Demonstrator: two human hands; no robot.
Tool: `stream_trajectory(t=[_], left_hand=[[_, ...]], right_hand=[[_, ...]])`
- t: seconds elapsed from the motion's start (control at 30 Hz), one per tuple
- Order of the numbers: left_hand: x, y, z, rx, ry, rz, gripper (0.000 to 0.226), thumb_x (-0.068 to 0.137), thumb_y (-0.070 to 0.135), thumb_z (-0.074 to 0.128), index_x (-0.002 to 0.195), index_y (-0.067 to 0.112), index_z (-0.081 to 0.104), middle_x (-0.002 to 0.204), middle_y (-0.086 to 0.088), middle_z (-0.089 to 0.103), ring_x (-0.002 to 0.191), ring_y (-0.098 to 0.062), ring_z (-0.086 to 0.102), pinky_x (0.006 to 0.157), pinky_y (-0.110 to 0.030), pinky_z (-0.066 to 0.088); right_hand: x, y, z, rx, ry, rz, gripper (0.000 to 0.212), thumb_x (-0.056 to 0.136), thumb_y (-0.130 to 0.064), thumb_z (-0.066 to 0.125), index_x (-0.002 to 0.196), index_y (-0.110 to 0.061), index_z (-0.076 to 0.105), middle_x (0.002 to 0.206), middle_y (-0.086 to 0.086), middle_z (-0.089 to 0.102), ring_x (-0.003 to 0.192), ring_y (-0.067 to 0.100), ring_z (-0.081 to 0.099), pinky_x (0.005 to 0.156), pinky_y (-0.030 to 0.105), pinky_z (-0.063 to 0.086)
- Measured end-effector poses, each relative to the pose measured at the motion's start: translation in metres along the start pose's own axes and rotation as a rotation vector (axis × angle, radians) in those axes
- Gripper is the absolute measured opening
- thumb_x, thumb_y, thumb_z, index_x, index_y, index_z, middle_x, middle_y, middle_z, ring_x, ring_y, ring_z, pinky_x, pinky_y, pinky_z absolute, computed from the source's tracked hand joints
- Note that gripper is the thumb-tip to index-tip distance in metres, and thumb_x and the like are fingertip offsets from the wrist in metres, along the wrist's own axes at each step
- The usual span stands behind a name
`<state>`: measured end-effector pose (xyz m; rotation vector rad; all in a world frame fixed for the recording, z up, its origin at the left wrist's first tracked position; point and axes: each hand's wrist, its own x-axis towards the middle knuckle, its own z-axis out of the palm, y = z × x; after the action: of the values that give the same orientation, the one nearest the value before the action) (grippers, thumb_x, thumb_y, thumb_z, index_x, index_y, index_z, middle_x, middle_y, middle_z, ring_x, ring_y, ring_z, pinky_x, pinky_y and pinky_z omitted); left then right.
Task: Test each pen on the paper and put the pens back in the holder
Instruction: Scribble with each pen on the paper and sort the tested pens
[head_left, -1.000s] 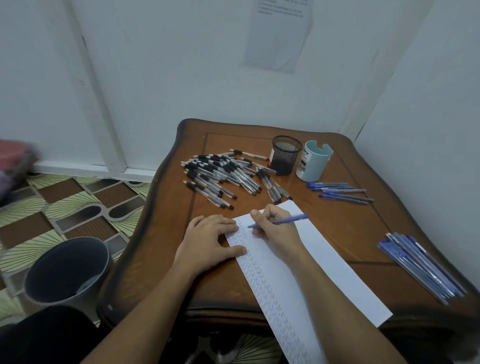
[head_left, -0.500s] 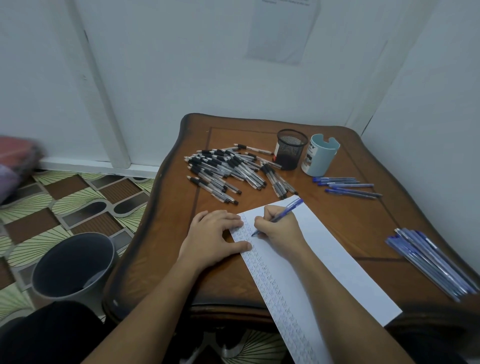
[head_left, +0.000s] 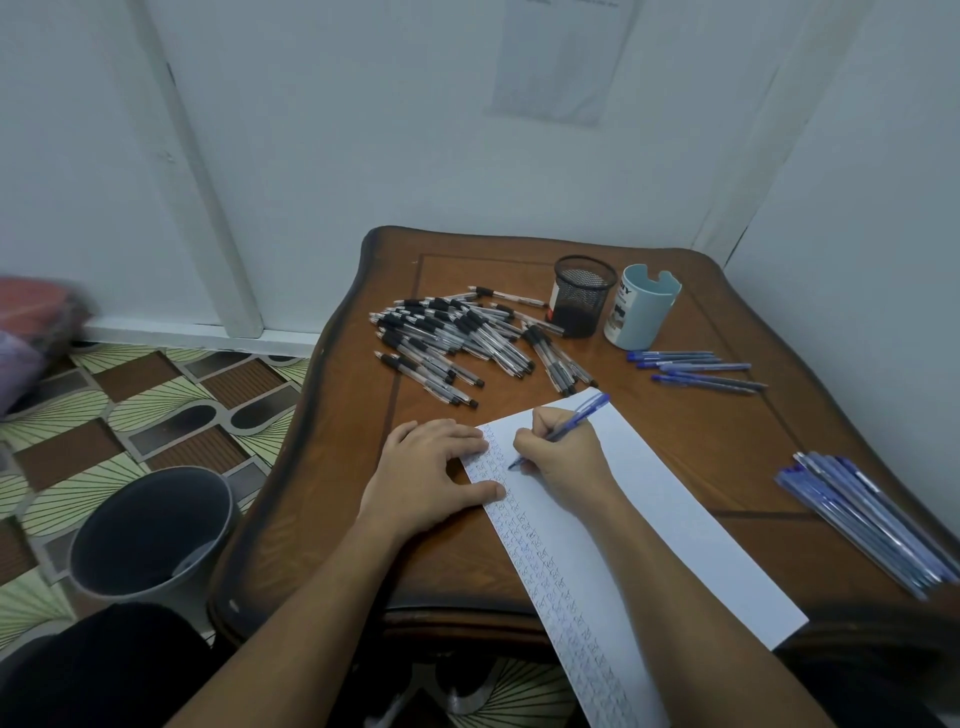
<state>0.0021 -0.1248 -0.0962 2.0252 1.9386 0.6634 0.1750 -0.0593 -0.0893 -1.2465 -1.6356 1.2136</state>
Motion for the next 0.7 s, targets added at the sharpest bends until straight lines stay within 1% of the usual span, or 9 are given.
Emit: stream_trajectory(t=[0.17,0.3,0.4,0.5,0.6,0.7], left_hand=[[0.0000,-0.0006,0.0004,0.007,-0.005,0.000,0.063,0.074,0.073,0.059,0.128,0.041,0.057,0.139,0.024,0.047,0.134,0.002,0.030,0.115,-0.034,0.009],[0.0007,-0.0014,0.0011,0.002,-0.005,0.004,0.063,0.074,0.074,0.059,0.128,0.041,0.057,0.139,0.024,0.047,0.134,0.002,0.031,0.115,-0.035,0.010],[0.0009,-0.0025,0.0015,0.000,-0.001,0.007,0.063,0.073,0.074,0.059,0.127,0.041,0.058,0.138,0.025,0.048,0.133,0.002,0.032,0.115,-0.035,0.011],[0.0004,-0.0032,0.0024,-0.006,0.005,0.009,0.063,0.072,0.074,0.060,0.126,0.041,0.058,0.137,0.025,0.048,0.133,0.003,0.032,0.115,-0.034,0.010],[0.0006,-0.0027,0.0022,-0.005,0.007,0.007,0.063,0.072,0.074,0.060,0.127,0.041,0.058,0.137,0.025,0.048,0.133,0.003,0.032,0.114,-0.034,0.009],[0.0009,-0.0022,0.0018,-0.010,0.004,0.007,0.062,0.073,0.073,0.061,0.127,0.041,0.058,0.137,0.026,0.048,0.133,0.003,0.031,0.114,-0.033,0.009]], right_hand=[[-0.0020,-0.0005,0.0009,-0.018,-0.009,0.007,0.041,0.085,-0.002,0.065,0.054,-0.017,0.042,0.049,-0.006,0.040,0.051,0.006,0.053,0.053,0.022,0.045],[-0.0011,0.0000,-0.0004,0.000,0.007,-0.003,0.040,0.085,-0.001,0.064,0.055,-0.017,0.042,0.050,-0.003,0.041,0.052,0.010,0.055,0.053,0.024,0.045],[-0.0019,-0.0002,0.0006,-0.020,0.002,-0.014,0.041,0.085,-0.002,0.064,0.055,-0.017,0.040,0.048,-0.008,0.038,0.049,0.003,0.052,0.055,0.025,0.044],[-0.0020,-0.0002,0.0000,-0.021,0.008,-0.028,0.041,0.085,-0.003,0.064,0.055,-0.017,0.040,0.047,-0.008,0.038,0.047,0.001,0.051,0.056,0.026,0.044],[-0.0026,0.0000,0.0006,-0.005,-0.001,-0.028,0.048,0.085,-0.002,0.064,0.049,-0.025,0.042,0.045,-0.012,0.036,0.045,0.001,0.048,0.056,0.029,0.042],[-0.0017,0.0008,0.0004,-0.007,0.003,-0.023,0.051,0.084,-0.002,0.064,0.045,-0.027,0.043,0.046,-0.012,0.036,0.047,0.005,0.047,0.057,0.031,0.042]])
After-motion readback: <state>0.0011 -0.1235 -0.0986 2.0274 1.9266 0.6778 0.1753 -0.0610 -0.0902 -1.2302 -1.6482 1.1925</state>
